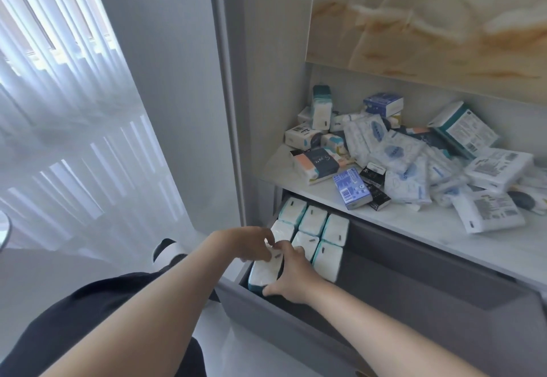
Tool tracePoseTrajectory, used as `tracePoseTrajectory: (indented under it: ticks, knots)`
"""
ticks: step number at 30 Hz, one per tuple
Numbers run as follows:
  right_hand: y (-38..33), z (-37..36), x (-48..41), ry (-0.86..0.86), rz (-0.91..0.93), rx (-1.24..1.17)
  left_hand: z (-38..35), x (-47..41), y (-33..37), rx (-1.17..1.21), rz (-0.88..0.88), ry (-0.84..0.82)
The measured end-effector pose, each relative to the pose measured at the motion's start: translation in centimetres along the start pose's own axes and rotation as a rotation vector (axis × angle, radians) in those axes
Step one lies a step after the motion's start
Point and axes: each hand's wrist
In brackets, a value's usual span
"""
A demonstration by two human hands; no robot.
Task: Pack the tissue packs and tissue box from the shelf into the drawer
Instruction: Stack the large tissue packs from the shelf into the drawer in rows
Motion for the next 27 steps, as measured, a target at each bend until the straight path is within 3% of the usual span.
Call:
tracePoseTrajectory:
  ticks: [5,8,12,14,17,20,24,27]
  knots:
    - [1.0,-0.8,-0.9,-0.091,-0.029,-0.137,-1.7,-1.5,-1.3,-0.231,0.005,0.072]
    - [2.0,-0.2,-0.5,-0.170,-0.025,-0.066,-2.2,-2.2,-1.5,-0.331,0.017,0.117]
    - [3.1,2.5,0.0,0.177,0.053,0.177,-2.4,-2.7,-0.6,-0.455,-0.055,0.253]
    - [4.2,3.7,-0.1,0.226,0.015,0.407,-2.6,-3.0,-0.2,-0.527,-0.078,0.260]
    - [5.6,4.6,-0.1,0.076,-0.103,0.561,-2.5,-3.6,0.3,-0.452,-0.039,0.148]
    - [5.9,5.0,-0.7,0.066,-0.089,0.630,-1.5,-3.7,1.3,-0.443,-0.017,0.108]
    - [5.1,7.3,-1.2,0.047,-0.058,0.570,1.1,-3.8,2.9,-0.384,-0.049,0.136]
    - [4.2,10.6,-1.2,0.169,0.072,0.409,4.4,-3.9,4.8,-0.287,-0.116,0.198]
Point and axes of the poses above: each hand's wrist, its own x-axis away from the middle knuckle, its own z-axis out of the back of the hand, y = z × x, and after that the axes turned 12 degrees about -y, right-handed
